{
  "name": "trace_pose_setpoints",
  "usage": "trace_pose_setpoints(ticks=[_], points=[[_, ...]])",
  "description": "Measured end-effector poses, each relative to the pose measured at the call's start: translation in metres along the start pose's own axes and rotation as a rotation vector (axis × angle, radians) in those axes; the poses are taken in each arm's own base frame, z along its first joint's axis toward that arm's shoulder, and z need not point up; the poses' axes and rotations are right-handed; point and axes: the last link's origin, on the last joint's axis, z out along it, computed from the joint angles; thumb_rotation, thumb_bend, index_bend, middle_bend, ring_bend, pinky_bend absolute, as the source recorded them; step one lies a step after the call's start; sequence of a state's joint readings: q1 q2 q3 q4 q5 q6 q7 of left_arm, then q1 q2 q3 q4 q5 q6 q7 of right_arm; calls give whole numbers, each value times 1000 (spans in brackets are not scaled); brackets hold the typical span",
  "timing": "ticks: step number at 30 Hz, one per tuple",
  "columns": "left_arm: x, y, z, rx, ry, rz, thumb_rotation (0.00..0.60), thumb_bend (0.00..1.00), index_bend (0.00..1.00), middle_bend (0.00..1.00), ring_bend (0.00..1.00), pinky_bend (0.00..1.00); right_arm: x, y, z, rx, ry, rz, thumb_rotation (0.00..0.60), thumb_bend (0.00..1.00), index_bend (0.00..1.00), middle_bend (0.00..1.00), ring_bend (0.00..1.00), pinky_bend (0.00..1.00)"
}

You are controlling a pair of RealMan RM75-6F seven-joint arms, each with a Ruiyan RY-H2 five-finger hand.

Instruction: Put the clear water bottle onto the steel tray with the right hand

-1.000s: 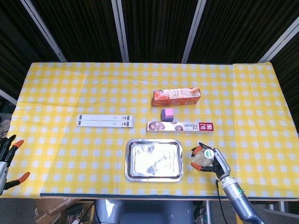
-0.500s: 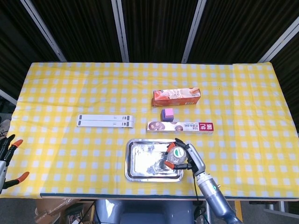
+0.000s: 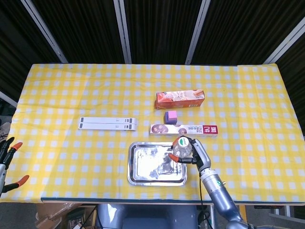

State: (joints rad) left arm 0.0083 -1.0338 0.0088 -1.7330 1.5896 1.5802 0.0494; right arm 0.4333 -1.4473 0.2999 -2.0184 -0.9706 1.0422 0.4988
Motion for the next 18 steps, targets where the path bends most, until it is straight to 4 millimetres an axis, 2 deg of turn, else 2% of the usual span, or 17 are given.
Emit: trace_pose_setpoints(ticks=[8, 13, 18], points=[[-2, 1, 1, 0, -5, 7, 600, 193, 122, 0, 0, 0, 9, -38, -10, 1, 17, 27, 600, 901, 893, 689, 354, 0], [-1, 0, 0, 3, -2, 5, 600, 193, 122, 0, 0, 0, 10, -78, -16, 43, 38, 79, 600, 901, 893, 689, 354, 0], [-1, 0, 1, 4, -2, 1, 600, 193, 122, 0, 0, 0, 19, -112, -14, 71, 78, 30, 600, 901, 893, 691, 355, 0]])
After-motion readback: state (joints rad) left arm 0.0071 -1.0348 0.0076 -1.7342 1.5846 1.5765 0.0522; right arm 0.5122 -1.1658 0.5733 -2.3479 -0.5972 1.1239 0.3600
